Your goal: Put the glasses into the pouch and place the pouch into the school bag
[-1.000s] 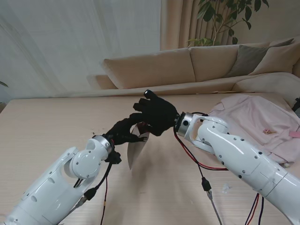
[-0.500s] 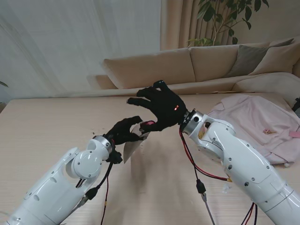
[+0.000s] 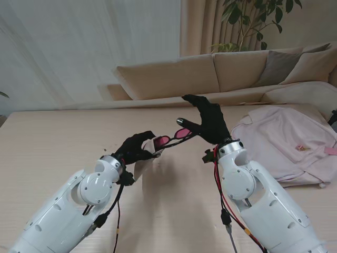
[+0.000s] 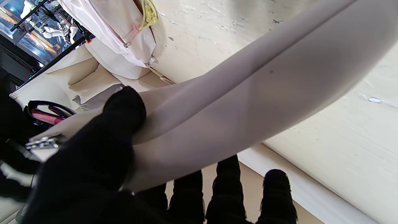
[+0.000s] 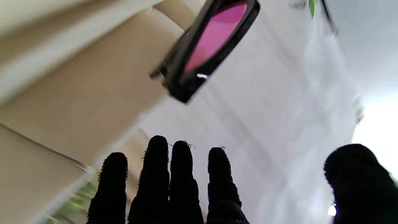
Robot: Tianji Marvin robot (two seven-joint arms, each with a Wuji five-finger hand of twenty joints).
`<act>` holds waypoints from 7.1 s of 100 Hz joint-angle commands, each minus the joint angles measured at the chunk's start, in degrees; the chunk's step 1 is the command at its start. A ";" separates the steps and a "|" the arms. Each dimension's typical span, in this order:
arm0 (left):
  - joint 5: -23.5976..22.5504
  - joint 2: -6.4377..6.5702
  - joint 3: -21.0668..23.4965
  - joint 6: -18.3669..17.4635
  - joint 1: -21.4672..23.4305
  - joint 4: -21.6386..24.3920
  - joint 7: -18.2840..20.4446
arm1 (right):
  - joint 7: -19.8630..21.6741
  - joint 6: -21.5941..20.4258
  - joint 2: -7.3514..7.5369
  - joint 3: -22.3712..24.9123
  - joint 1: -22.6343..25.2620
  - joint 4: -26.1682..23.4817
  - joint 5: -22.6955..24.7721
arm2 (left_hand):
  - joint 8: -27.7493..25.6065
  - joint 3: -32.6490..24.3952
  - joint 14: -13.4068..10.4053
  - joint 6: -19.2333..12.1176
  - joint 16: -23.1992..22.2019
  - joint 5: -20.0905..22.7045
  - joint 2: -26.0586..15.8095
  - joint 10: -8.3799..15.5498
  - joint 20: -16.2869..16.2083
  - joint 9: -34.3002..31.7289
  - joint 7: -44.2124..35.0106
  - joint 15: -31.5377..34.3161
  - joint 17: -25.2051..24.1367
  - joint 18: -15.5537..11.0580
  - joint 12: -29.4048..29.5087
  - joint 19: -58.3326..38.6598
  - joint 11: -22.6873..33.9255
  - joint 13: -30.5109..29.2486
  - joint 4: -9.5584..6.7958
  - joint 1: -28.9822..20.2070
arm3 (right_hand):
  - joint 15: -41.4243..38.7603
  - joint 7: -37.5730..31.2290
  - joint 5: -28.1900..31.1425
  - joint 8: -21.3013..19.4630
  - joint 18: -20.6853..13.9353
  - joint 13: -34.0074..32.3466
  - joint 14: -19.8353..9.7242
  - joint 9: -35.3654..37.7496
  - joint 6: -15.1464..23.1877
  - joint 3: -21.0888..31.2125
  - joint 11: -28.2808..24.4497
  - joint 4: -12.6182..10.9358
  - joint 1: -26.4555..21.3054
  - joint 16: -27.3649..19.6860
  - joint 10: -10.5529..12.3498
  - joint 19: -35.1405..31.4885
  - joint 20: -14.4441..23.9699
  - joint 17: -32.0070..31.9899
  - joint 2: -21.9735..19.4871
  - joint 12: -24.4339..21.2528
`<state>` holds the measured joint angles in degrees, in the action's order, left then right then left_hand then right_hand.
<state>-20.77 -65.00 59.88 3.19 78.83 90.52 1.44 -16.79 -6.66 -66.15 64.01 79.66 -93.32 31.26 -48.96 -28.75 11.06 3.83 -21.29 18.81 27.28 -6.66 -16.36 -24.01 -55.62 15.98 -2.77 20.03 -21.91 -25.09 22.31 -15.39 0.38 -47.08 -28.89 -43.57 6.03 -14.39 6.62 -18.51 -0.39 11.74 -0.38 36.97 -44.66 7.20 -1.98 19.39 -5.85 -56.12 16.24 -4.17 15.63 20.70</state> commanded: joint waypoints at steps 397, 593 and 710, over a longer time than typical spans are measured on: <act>-1.65 -0.26 0.13 -1.44 0.81 3.19 -0.20 | 7.02 -12.22 0.97 -3.44 5.55 1.03 2.56 | -0.66 -0.28 0.16 -2.95 -0.35 0.62 -2.02 0.42 0.30 -0.52 -5.18 0.34 -0.29 1.27 -0.38 -0.12 0.57 -0.71 1.36 -1.20 | 12.78 5.26 -1.26 5.67 -11.00 8.93 -14.18 -0.72 6.97 -1.03 22.92 -1.07 -1.37 -6.64 13.16 39.38 6.55 0.67 0.47 -8.37; 3.55 -1.18 1.01 0.15 2.50 6.24 -1.86 | -7.93 -9.41 1.41 -9.99 3.78 7.48 20.19 | -0.50 0.33 0.59 -2.61 -0.27 1.30 -2.17 0.03 0.68 -1.19 -4.99 0.32 -0.26 1.38 -0.37 -0.08 0.49 -0.87 1.42 -1.60 | 19.17 1.63 -0.99 2.95 -10.51 9.31 -15.51 -0.96 10.87 0.87 34.64 -0.79 1.11 -10.15 14.37 44.36 11.81 1.53 -3.29 -12.91; 5.92 -2.01 1.18 0.12 3.10 6.63 -4.23 | -9.64 -11.49 1.19 -10.20 1.10 9.10 20.79 | -0.04 3.76 0.86 -3.65 -0.15 4.82 -5.56 0.17 0.71 -4.60 -5.14 0.53 0.01 1.37 -0.12 0.20 0.17 -2.45 1.55 -2.02 | 16.05 5.27 -0.69 4.48 -8.14 9.31 -12.86 -0.97 23.63 -1.19 34.28 -0.51 4.18 -8.46 13.37 42.82 13.94 0.77 -5.64 -12.71</act>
<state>-15.29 -66.36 60.89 3.83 82.79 96.08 -3.04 -27.39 -18.74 -65.09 53.33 79.34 -83.55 52.77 -47.89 -25.76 11.77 6.85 -21.29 18.77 28.67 -6.68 -16.36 -26.75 -54.01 15.98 -2.55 20.58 -21.91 -25.07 21.93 -16.65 0.38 -49.14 -11.90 -34.00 1.25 -10.40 -1.64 -11.60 -13.10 11.74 20.27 37.55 -9.59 7.23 -0.03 10.11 7.55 -13.05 28.50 -2.23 10.91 7.53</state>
